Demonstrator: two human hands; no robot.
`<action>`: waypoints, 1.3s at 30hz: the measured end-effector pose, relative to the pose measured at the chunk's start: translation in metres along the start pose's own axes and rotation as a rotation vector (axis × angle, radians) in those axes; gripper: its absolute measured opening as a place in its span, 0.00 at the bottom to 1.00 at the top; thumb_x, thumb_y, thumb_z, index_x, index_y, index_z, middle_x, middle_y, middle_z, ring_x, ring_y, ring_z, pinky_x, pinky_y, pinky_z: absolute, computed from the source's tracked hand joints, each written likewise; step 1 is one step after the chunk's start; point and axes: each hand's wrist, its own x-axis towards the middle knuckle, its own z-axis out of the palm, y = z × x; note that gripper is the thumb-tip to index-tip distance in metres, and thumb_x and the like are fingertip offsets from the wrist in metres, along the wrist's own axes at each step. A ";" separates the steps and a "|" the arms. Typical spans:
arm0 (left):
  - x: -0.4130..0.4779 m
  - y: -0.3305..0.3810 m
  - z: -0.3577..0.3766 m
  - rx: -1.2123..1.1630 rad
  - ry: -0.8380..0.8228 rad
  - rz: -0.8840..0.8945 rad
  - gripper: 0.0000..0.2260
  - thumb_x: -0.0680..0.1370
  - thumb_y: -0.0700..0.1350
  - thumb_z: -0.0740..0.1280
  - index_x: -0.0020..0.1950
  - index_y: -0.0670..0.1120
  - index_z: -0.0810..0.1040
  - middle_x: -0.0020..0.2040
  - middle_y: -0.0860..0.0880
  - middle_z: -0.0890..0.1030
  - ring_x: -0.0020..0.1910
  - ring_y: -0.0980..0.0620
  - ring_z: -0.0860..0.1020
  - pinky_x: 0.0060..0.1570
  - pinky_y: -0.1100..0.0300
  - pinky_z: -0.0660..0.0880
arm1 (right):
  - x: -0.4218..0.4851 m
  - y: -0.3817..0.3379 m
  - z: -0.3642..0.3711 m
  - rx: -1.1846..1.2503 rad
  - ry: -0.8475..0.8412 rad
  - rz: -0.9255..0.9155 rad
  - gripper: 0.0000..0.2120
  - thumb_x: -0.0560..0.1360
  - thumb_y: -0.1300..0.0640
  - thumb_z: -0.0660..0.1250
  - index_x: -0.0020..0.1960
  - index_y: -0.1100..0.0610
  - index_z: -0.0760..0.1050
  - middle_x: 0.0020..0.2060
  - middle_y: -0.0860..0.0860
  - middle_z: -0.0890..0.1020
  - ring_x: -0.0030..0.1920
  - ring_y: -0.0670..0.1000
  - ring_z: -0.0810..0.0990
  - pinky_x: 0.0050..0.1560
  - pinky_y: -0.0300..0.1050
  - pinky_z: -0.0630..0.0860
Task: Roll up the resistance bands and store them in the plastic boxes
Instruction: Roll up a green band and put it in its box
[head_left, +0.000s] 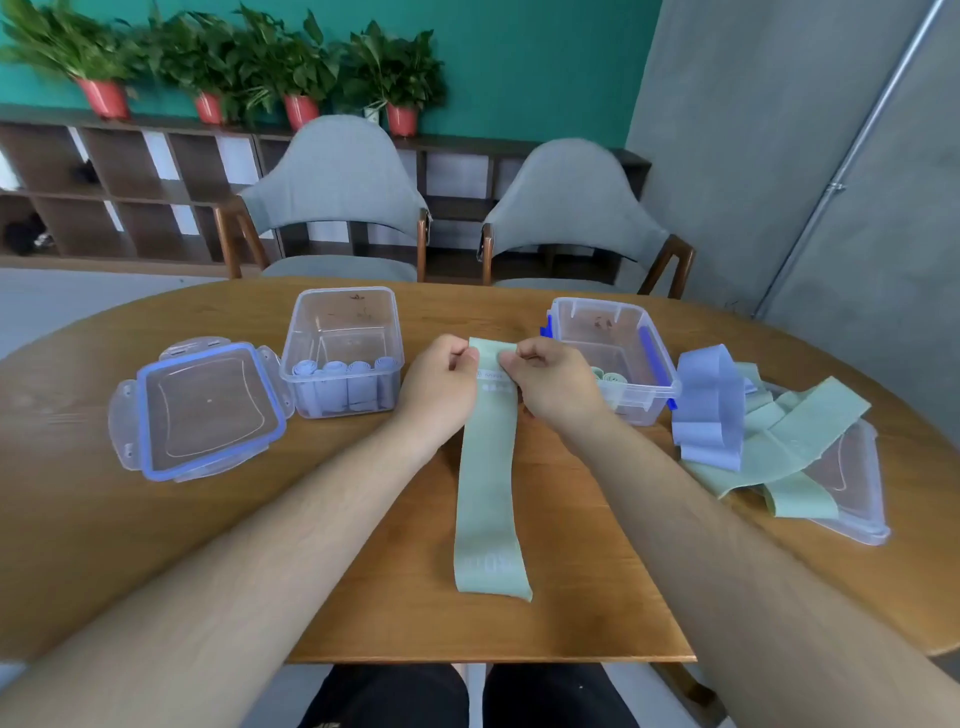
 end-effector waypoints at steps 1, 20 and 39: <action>0.005 -0.007 0.006 0.027 0.005 -0.011 0.08 0.84 0.48 0.59 0.58 0.48 0.76 0.46 0.53 0.78 0.43 0.54 0.75 0.39 0.62 0.71 | 0.008 0.007 0.006 -0.021 0.010 0.000 0.10 0.79 0.52 0.67 0.43 0.58 0.77 0.33 0.48 0.77 0.33 0.48 0.74 0.33 0.40 0.73; 0.031 -0.059 0.024 0.429 -0.134 0.037 0.19 0.82 0.39 0.57 0.73 0.44 0.70 0.69 0.43 0.74 0.68 0.43 0.71 0.68 0.50 0.69 | 0.024 0.059 0.046 -0.275 -0.027 -0.160 0.24 0.80 0.65 0.61 0.75 0.61 0.66 0.64 0.54 0.78 0.65 0.52 0.76 0.61 0.35 0.69; 0.024 -0.052 0.017 0.307 -0.089 -0.024 0.16 0.82 0.41 0.60 0.69 0.48 0.76 0.67 0.48 0.77 0.64 0.50 0.75 0.60 0.62 0.71 | 0.016 0.056 0.045 -0.372 -0.016 -0.186 0.19 0.79 0.65 0.59 0.70 0.60 0.74 0.65 0.55 0.79 0.67 0.54 0.75 0.64 0.38 0.68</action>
